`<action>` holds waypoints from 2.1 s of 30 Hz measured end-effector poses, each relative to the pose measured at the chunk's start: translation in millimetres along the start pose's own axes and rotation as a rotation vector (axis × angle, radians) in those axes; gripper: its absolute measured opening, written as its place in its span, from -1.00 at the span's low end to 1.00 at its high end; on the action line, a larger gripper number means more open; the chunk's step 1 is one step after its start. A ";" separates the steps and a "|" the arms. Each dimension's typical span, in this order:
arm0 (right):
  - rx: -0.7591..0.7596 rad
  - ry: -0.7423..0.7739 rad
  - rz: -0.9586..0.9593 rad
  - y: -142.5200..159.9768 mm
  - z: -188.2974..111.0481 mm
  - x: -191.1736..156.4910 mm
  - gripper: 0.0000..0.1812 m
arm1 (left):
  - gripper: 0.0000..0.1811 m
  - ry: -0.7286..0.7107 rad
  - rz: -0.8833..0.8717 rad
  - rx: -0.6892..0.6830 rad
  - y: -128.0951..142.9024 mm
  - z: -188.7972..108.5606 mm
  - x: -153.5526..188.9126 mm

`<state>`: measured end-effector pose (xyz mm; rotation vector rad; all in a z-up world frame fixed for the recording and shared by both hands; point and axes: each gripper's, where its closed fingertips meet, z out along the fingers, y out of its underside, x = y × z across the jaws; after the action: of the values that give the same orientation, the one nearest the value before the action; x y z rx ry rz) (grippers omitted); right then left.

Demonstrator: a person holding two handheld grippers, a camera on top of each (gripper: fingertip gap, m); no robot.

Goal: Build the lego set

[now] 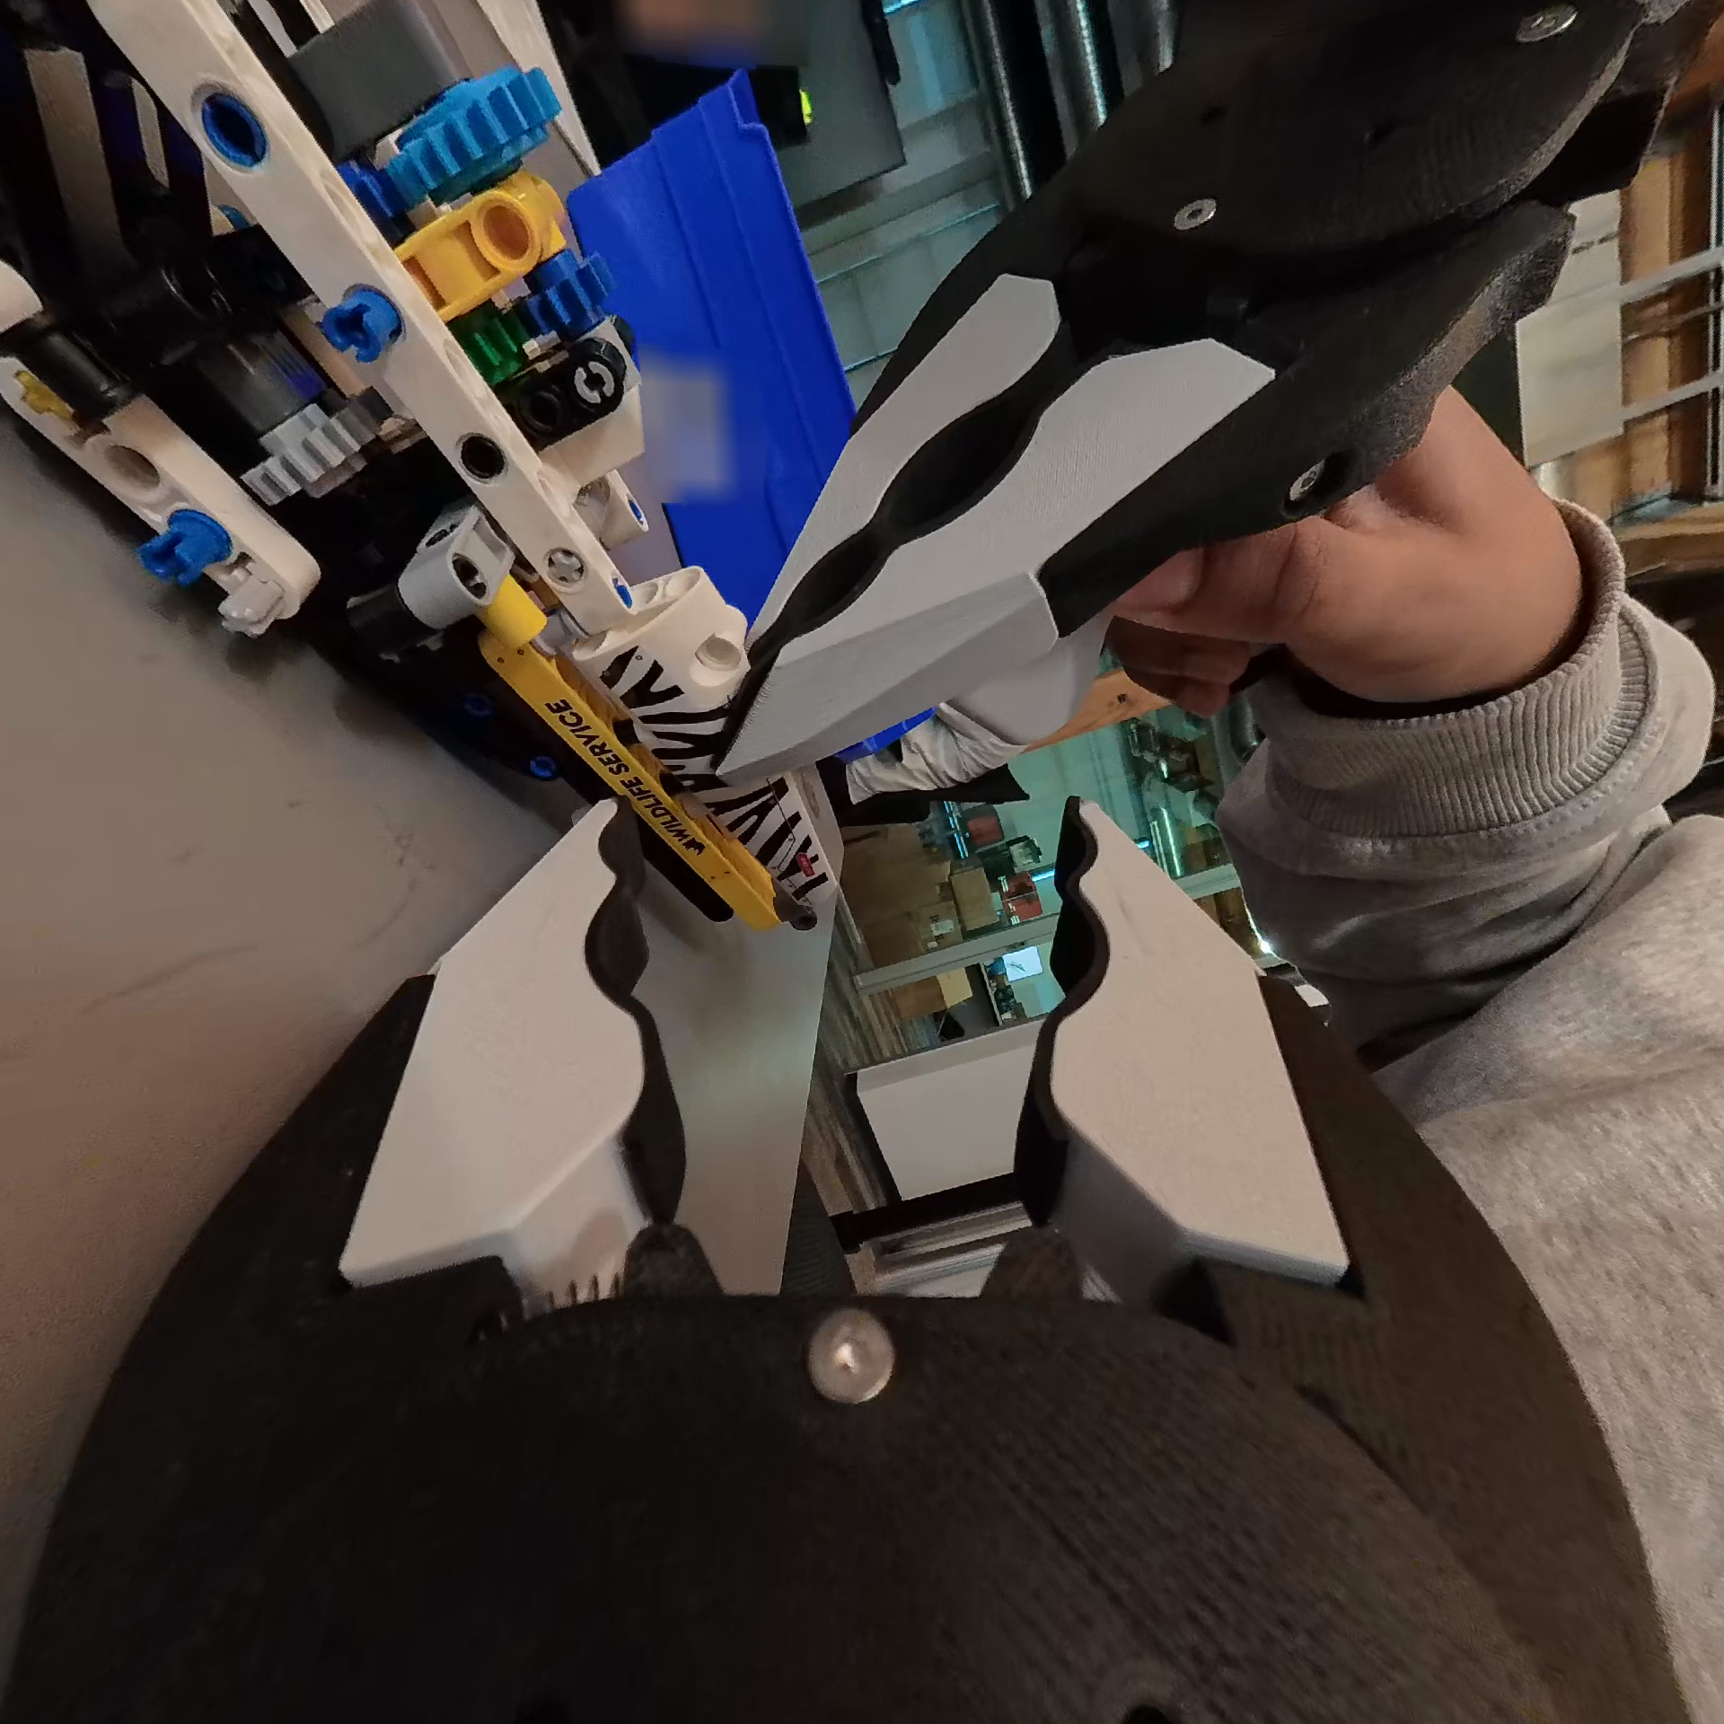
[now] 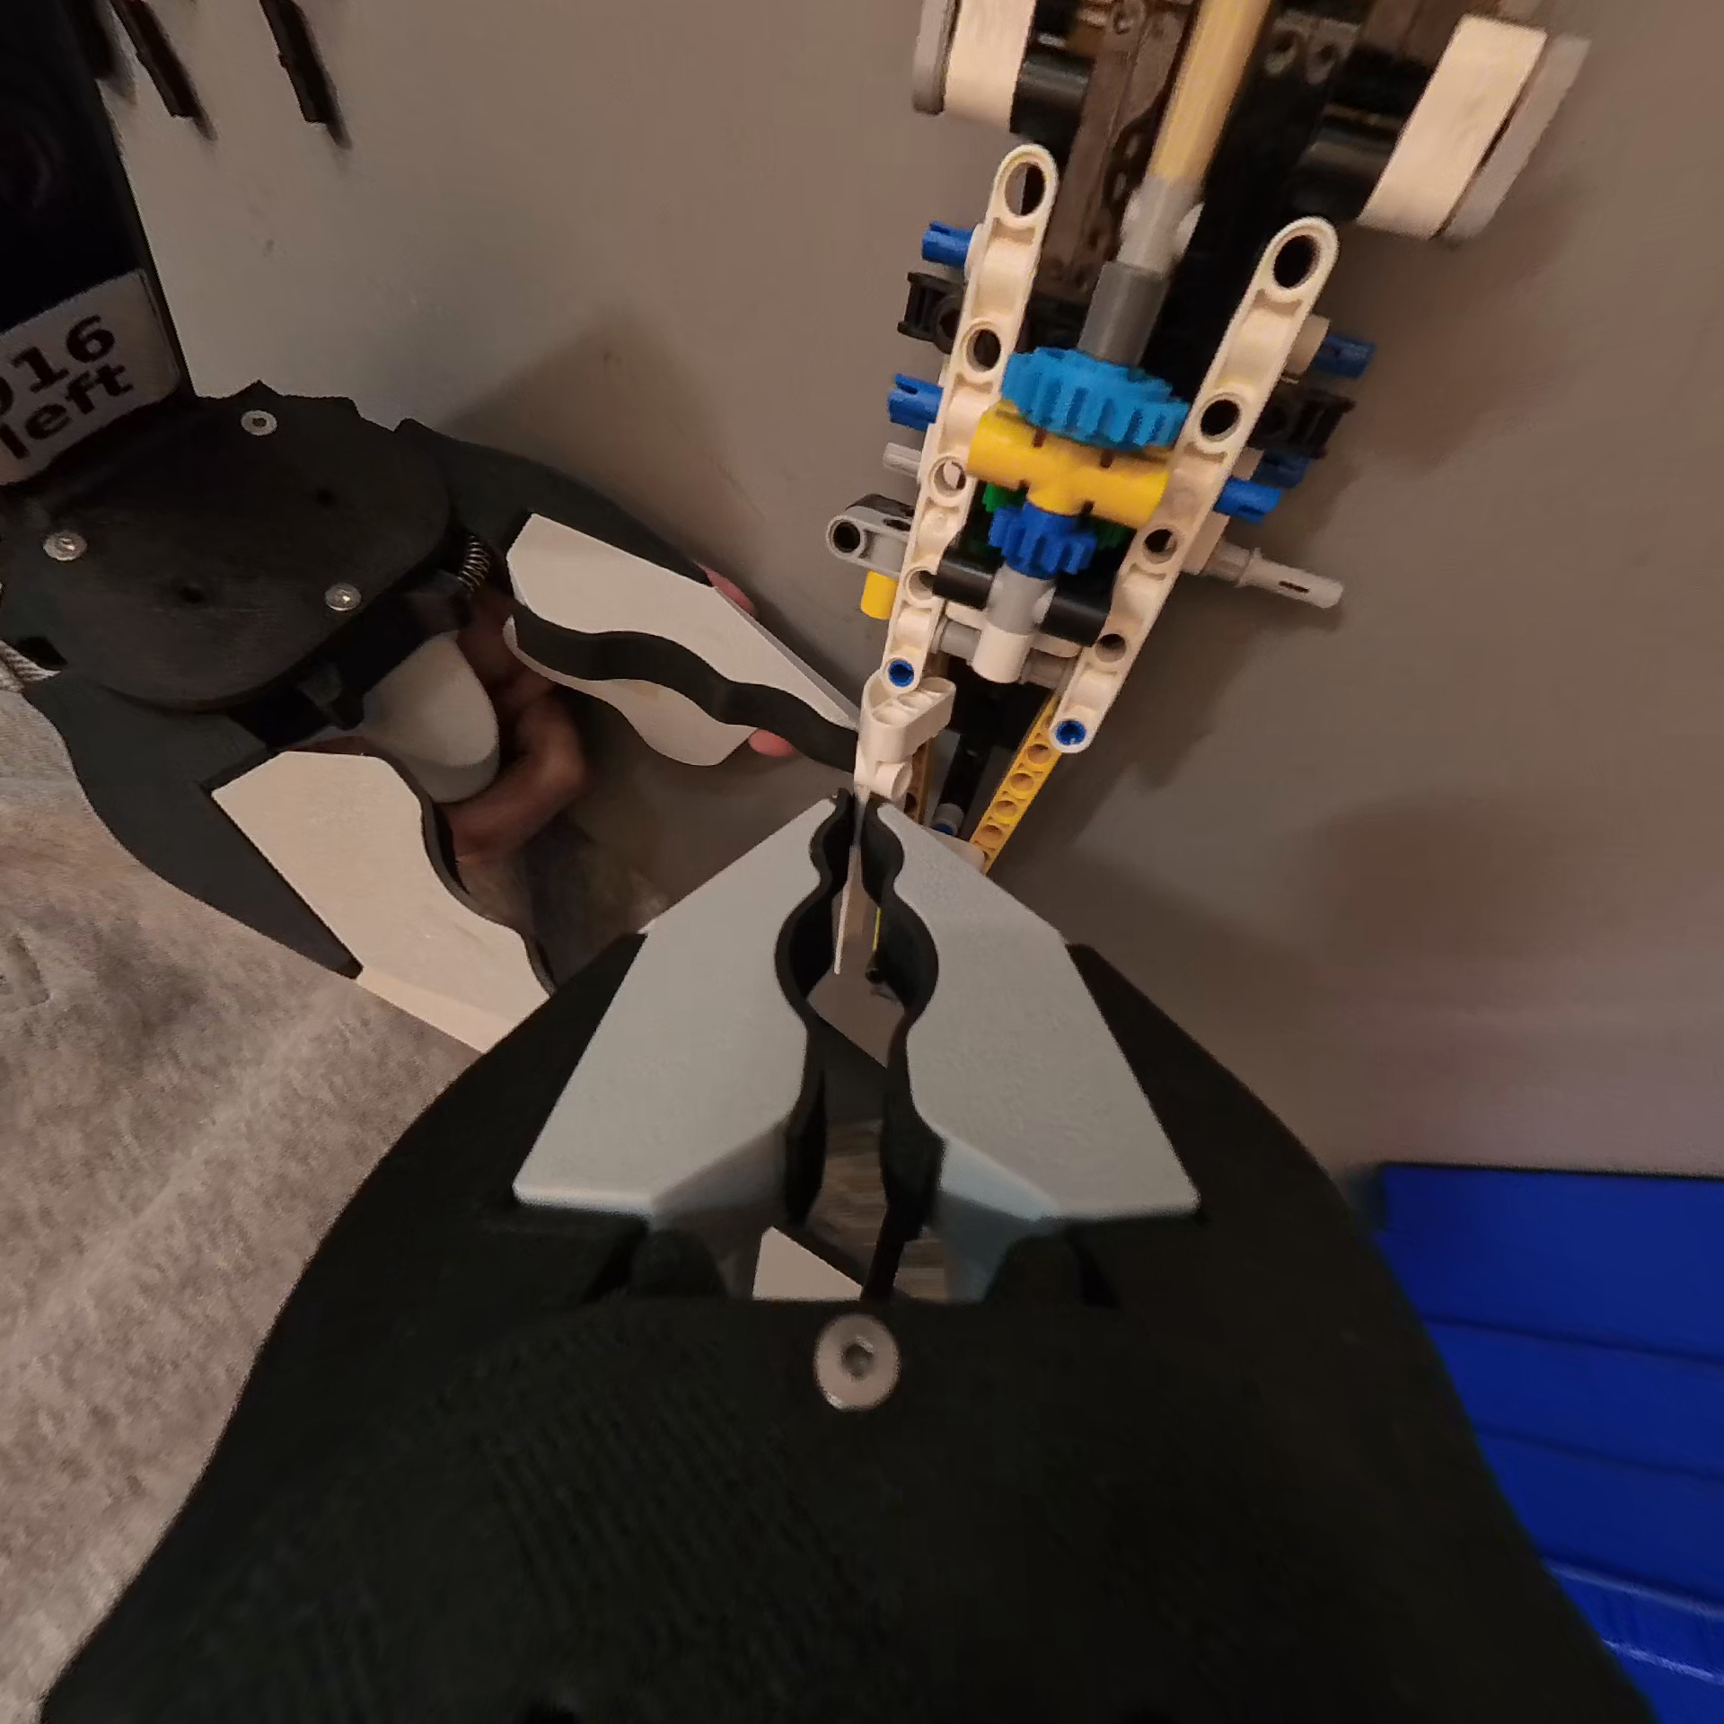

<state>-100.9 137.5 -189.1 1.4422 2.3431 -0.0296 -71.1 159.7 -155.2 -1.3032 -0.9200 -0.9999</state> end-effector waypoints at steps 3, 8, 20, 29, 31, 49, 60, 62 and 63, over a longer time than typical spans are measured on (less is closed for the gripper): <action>0.005 -0.017 0.009 -0.2 -0.1 0.2 -1.00 | -0.05 -0.003 0.003 0.001 0.0 0.0 -0.1; 0.007 -0.038 0.017 -0.1 5.6 2.7 -1.00 | -0.04 -0.019 0.016 -0.008 1.2 0.9 -1.4; 0.067 -0.042 -0.034 -3.4 0.8 -1.1 -0.99 | -0.11 -0.009 -0.007 0.005 -3.6 -1.9 -1.7; 0.216 -0.179 -0.011 -2.1 -9.1 -13.1 -0.68 | -0.13 -0.016 0.023 0.012 -2.2 -2.2 0.4; 0.253 -0.182 -0.009 -2.2 -8.8 -13.0 -0.69 | -0.12 -0.024 0.037 0.009 -0.8 -1.9 0.4; 0.461 0.046 -0.213 -18.4 -9.8 -12.9 -0.79 | -0.14 -0.029 0.040 0.036 -0.6 -8.1 2.0; 0.533 0.359 -0.432 -24.4 -14.7 -7.8 -0.95 | -0.19 -0.030 0.036 0.026 0.5 -9.3 1.3; 0.563 0.328 -0.399 -24.3 -15.1 -8.2 -0.95 | -0.17 -0.031 0.035 0.027 0.3 -9.4 1.0; 0.586 0.301 -0.374 -24.5 -15.6 -8.4 -0.94 | -0.18 -0.029 0.032 0.030 -0.2 -9.7 1.1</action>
<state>-123.5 122.2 -176.4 1.2762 2.9902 -0.6962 -71.1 150.0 -154.7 -1.3066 -0.9303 -0.9418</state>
